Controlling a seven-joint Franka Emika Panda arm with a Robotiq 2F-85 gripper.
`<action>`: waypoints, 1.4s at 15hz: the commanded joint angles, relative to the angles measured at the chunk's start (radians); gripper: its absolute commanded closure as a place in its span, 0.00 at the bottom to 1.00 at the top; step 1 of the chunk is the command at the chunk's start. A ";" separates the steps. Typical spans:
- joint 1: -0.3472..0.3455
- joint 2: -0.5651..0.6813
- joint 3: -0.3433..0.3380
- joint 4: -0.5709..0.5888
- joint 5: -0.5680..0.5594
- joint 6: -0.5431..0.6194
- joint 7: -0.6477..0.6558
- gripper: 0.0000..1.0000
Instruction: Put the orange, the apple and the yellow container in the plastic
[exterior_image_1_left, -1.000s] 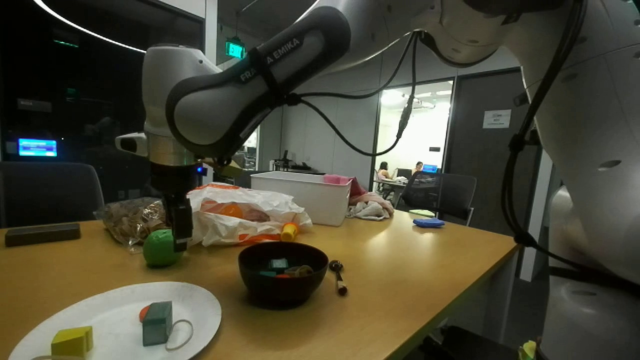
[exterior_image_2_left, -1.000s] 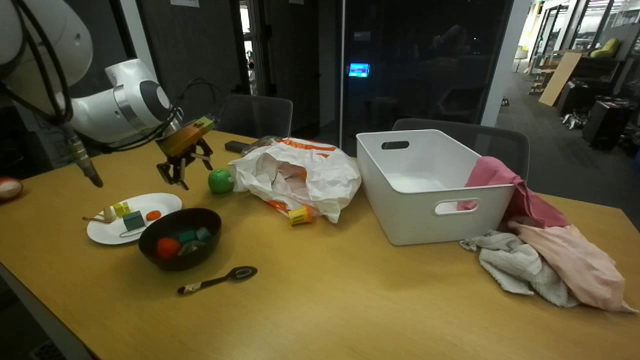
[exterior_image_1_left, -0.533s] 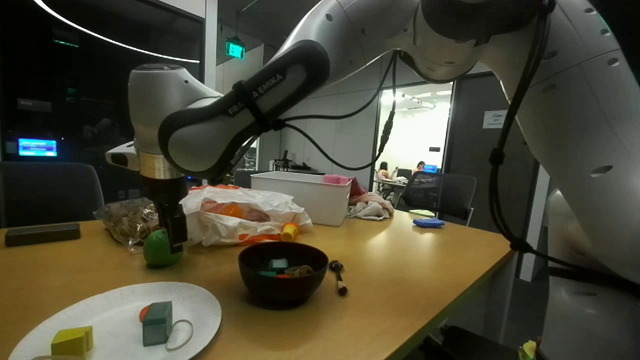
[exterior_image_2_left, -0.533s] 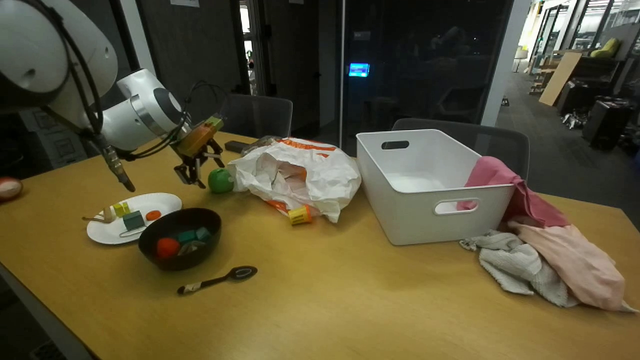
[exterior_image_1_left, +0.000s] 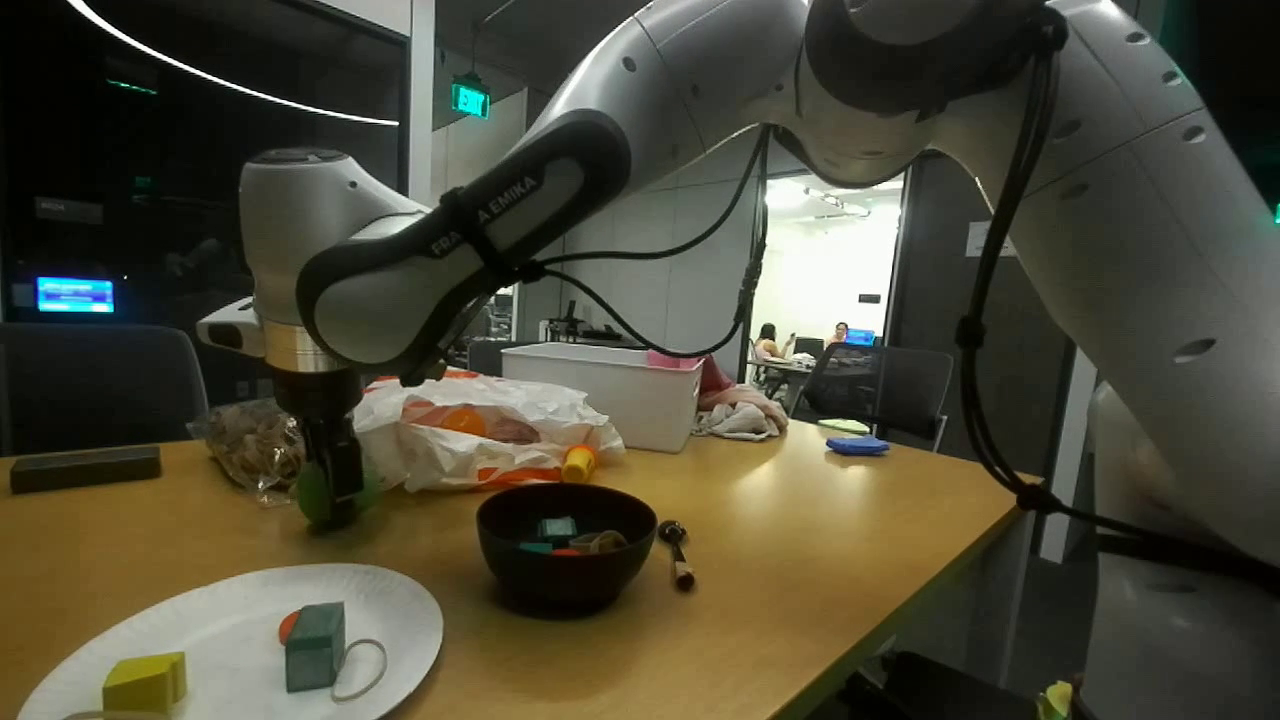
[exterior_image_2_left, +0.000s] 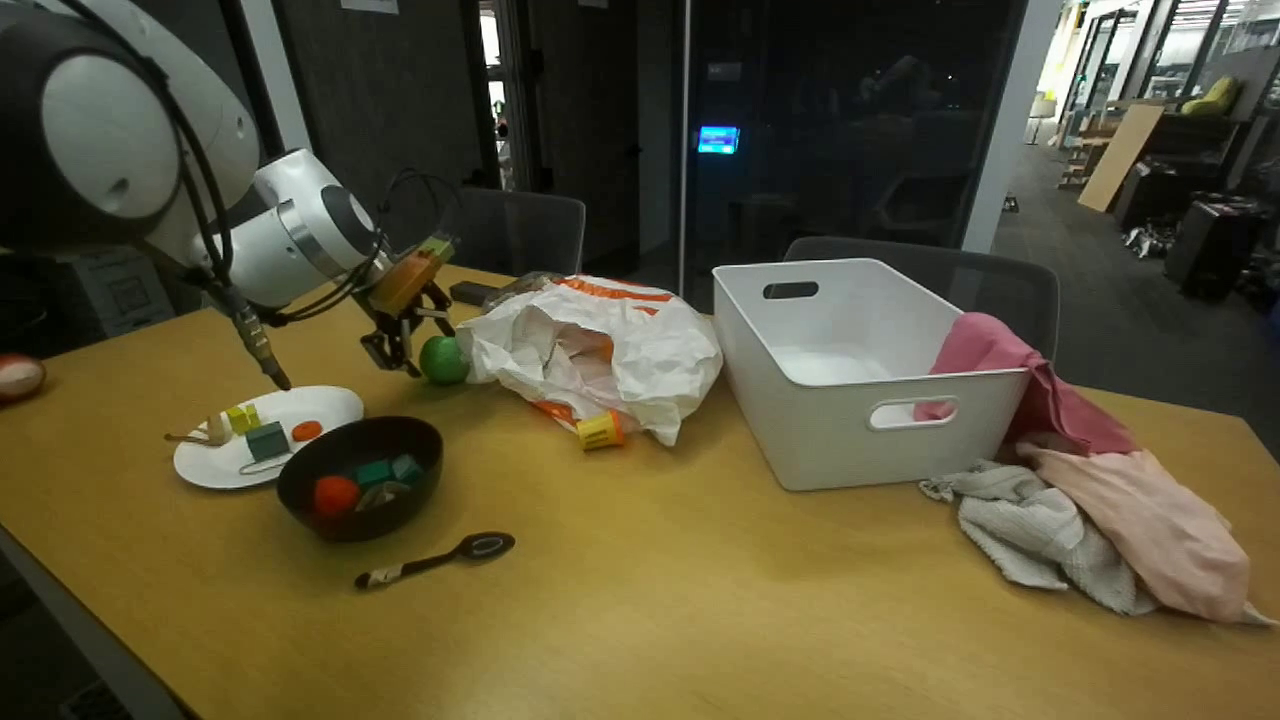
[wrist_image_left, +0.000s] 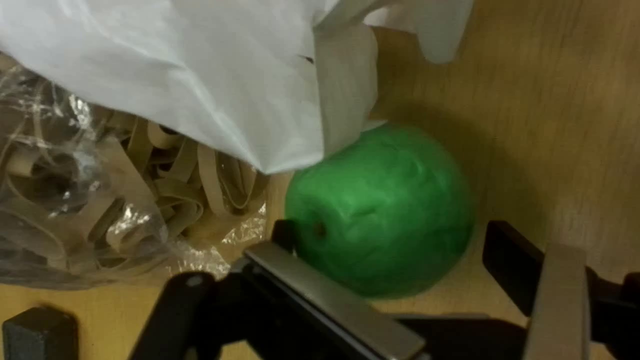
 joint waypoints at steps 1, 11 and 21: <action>-0.012 0.018 -0.017 0.024 -0.010 -0.011 -0.057 0.34; -0.037 -0.121 0.034 -0.044 0.146 -0.068 -0.078 0.44; -0.046 -0.298 -0.085 -0.078 -0.115 -0.028 0.166 0.44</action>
